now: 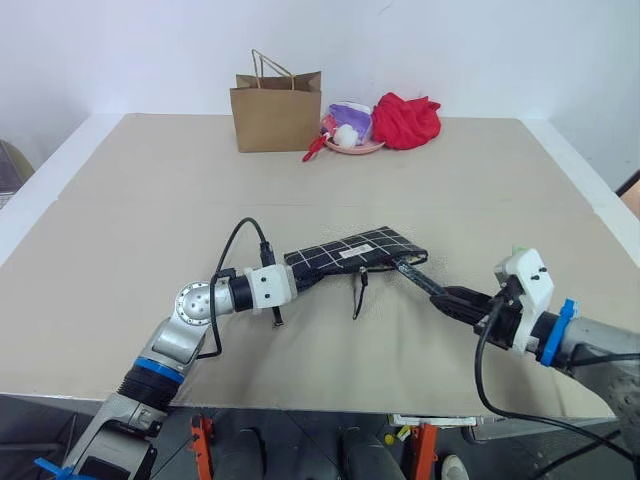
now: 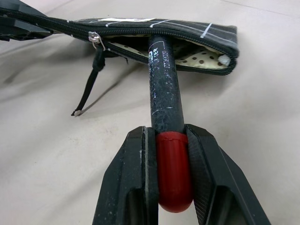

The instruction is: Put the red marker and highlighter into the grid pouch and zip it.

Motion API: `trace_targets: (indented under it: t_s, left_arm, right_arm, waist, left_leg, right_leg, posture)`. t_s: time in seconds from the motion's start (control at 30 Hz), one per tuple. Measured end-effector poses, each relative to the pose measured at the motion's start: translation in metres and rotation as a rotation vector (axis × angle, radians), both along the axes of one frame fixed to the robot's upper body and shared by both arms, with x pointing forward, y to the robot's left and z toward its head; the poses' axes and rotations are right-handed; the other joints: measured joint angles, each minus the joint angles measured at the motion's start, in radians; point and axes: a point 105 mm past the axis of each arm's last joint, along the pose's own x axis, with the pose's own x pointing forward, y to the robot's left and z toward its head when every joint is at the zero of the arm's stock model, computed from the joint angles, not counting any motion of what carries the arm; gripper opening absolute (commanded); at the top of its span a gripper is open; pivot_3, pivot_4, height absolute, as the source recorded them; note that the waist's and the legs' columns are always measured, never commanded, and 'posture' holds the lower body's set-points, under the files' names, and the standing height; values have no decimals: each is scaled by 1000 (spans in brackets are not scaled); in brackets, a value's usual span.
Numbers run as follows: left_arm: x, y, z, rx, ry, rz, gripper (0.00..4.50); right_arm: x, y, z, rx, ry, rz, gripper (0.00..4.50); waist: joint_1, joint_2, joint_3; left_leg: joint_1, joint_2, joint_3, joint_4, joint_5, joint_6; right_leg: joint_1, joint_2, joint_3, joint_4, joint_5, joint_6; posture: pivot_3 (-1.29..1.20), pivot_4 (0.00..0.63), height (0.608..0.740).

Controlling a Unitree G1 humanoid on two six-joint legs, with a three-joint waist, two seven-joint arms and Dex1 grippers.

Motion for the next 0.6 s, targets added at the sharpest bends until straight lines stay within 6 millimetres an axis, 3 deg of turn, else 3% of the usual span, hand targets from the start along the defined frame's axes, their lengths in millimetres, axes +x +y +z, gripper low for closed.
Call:
trace_targets:
  t_s: [0.4, 0.47, 0.6]
  left_arm:
    - [-3, -4, -2, 12, -12, -18, 0]
    - [-3, -5, -2, 11, -11, -19, 0]
    - [-3, -5, -3, 8, -10, -19, 0]
  right_arm:
    - [16, 12, -9, -64, 95, -14, 574]
    - [23, 11, -8, -57, 107, -49, 1610]
    - [33, 17, -1, -13, 95, -68, 3212]
  waist:
    - [0, 0, 0]
    - [0, 0, 0]
    - [0, 0, 0]
  left_leg:
    - [0, 0, 0, 0, 0, 0]
    - [0, 0, 0, 0, 0, 0]
    - [0, 0, 0, 0, 0, 0]
  right_leg:
    - [0, 0, 0, 0, 0, 0]
    - [0, 0, 0, 0, 0, 0]
    - [0, 0, 0, 0, 0, 0]
  posture:
    - [0, 150, 740]
    - [0, 150, 740]
    - [0, 150, 740]
